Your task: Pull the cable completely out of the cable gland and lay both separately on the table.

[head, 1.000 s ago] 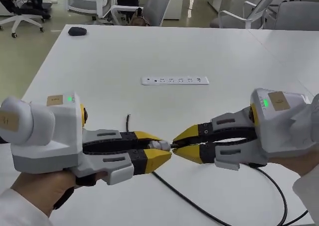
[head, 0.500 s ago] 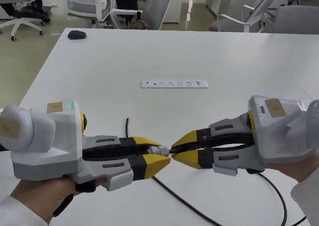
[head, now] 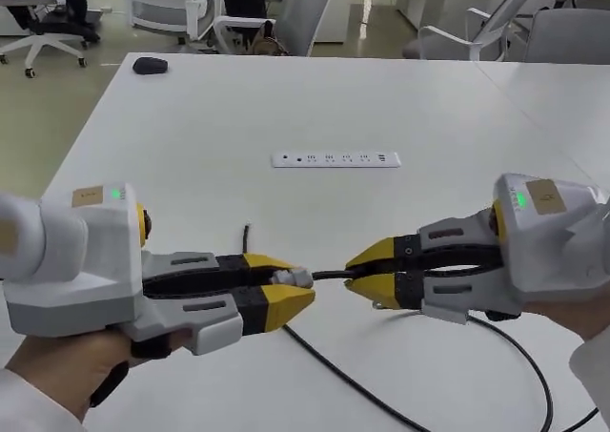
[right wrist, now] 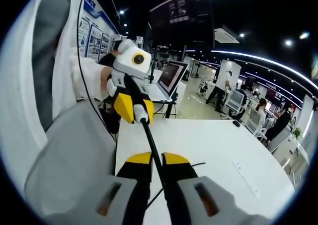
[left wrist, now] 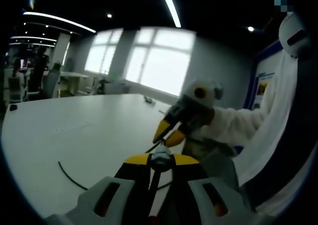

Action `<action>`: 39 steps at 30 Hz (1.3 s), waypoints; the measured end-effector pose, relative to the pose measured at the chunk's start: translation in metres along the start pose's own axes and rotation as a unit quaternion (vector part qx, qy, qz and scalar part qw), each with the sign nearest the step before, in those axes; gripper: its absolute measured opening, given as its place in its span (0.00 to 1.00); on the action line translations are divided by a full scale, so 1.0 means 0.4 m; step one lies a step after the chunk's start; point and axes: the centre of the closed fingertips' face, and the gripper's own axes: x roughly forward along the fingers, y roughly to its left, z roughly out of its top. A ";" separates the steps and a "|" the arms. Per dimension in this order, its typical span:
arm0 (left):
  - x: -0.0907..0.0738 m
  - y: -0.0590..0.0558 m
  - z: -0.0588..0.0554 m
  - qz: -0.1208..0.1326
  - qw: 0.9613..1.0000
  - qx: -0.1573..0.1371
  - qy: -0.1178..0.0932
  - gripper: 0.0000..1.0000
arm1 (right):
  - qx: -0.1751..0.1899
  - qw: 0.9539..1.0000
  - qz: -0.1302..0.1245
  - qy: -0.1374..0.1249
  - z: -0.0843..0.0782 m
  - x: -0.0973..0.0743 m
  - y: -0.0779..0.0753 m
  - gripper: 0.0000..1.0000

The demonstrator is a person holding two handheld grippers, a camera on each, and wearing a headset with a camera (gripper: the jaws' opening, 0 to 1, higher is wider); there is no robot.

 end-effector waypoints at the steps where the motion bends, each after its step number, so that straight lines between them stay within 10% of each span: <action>1: -0.002 0.001 0.001 0.001 1.000 0.000 -0.001 0.17 | 0.001 1.000 -0.003 0.000 -0.002 -0.004 -0.004 0.06; 14: -0.013 0.005 0.012 0.007 1.000 -0.004 -0.010 0.17 | 0.018 0.999 -0.039 0.008 -0.026 -0.053 -0.037 0.06; 39: 0.003 -0.038 0.014 -0.018 1.000 0.008 -0.008 0.16 | 0.034 0.998 -0.008 0.042 -0.077 -0.001 -0.001 0.06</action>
